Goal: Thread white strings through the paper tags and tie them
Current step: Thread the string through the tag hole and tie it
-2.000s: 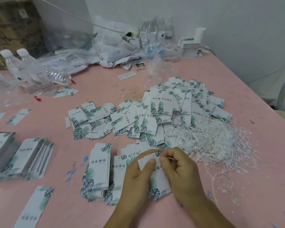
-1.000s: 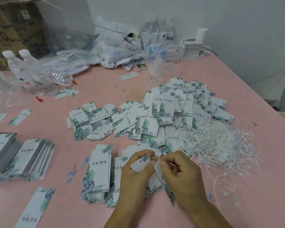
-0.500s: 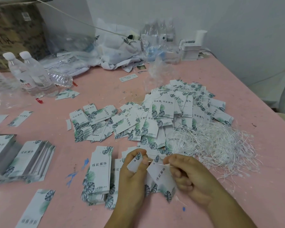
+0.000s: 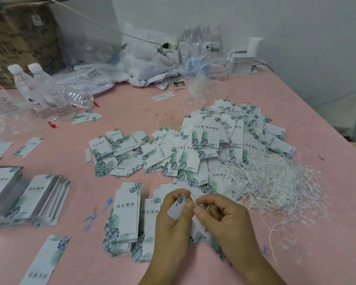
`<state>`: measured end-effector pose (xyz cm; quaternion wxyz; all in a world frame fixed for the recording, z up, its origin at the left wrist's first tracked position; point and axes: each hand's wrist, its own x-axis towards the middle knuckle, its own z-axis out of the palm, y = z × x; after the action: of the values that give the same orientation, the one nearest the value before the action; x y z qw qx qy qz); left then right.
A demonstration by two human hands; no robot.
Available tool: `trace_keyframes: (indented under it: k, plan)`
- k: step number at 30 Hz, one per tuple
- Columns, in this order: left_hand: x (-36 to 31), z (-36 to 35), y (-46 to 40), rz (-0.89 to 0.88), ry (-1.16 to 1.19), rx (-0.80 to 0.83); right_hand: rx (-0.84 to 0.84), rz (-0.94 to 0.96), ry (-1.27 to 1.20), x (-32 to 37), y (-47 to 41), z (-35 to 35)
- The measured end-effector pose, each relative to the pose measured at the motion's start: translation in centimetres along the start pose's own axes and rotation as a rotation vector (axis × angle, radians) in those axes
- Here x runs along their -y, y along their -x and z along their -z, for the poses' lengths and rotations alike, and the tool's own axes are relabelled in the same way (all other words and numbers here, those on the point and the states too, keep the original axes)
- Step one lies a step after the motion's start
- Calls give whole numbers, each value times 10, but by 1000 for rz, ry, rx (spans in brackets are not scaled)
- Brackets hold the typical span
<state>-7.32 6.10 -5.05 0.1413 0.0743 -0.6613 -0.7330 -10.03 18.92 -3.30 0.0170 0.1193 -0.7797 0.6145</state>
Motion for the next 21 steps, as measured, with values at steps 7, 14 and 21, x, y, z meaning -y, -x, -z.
trace_keyframes:
  k: [7,14,21]
  plan:
    - [0,-3,2,-31,-51,-15,-32,34,121,-5,-1,0]
    - [-5,-4,5,-24,-50,4,-84,84,121,-3,0,-3]
    - [-4,-5,8,-18,-68,40,-111,195,172,4,3,-12]
